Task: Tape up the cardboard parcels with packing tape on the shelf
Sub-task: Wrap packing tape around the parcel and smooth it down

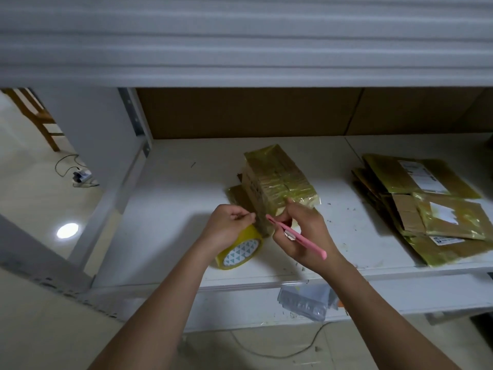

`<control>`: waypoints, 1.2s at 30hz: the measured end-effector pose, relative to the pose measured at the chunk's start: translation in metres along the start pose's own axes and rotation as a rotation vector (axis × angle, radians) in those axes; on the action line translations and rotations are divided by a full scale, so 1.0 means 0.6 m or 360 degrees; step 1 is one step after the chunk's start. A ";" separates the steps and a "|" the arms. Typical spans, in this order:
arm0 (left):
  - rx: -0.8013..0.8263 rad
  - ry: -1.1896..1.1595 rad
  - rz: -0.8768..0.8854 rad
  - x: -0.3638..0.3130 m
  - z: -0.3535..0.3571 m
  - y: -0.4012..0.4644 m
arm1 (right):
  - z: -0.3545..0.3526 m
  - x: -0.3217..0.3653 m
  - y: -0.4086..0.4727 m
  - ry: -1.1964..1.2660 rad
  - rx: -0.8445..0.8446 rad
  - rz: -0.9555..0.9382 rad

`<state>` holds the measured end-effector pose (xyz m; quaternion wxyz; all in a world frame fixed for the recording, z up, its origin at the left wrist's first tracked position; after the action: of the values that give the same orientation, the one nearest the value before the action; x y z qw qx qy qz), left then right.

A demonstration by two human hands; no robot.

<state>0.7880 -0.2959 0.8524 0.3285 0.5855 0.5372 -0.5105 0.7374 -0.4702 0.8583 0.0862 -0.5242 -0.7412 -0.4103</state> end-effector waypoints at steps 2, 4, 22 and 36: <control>0.0006 0.0026 -0.0006 0.002 0.000 0.002 | 0.005 -0.001 0.002 -0.0062 0.0043 -0.0035; 0.0018 0.0022 -0.0013 0.004 0.000 0.005 | 0.009 -0.001 0.006 -0.0149 0.0058 -0.0110; -0.0062 -0.0094 -0.0119 0.014 -0.017 0.000 | -0.066 -0.036 -0.069 -0.0204 -0.0317 0.0041; -0.0094 0.0005 -0.0108 0.010 -0.007 -0.004 | -0.055 -0.124 -0.112 -0.0980 0.0007 0.0768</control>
<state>0.7862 -0.2895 0.8484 0.3271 0.5579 0.5722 -0.5044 0.7027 -0.5535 0.8032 -0.0451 -0.7819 -0.5888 -0.2000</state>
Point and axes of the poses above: each hand's wrist, its own y-axis towards the middle knuckle, its own z-axis out of the palm, x = y × z, the point moved 2 cm from there along y, towards the middle knuckle, and after that the axes turned 7 degrees about -y, right-handed, at the moved point
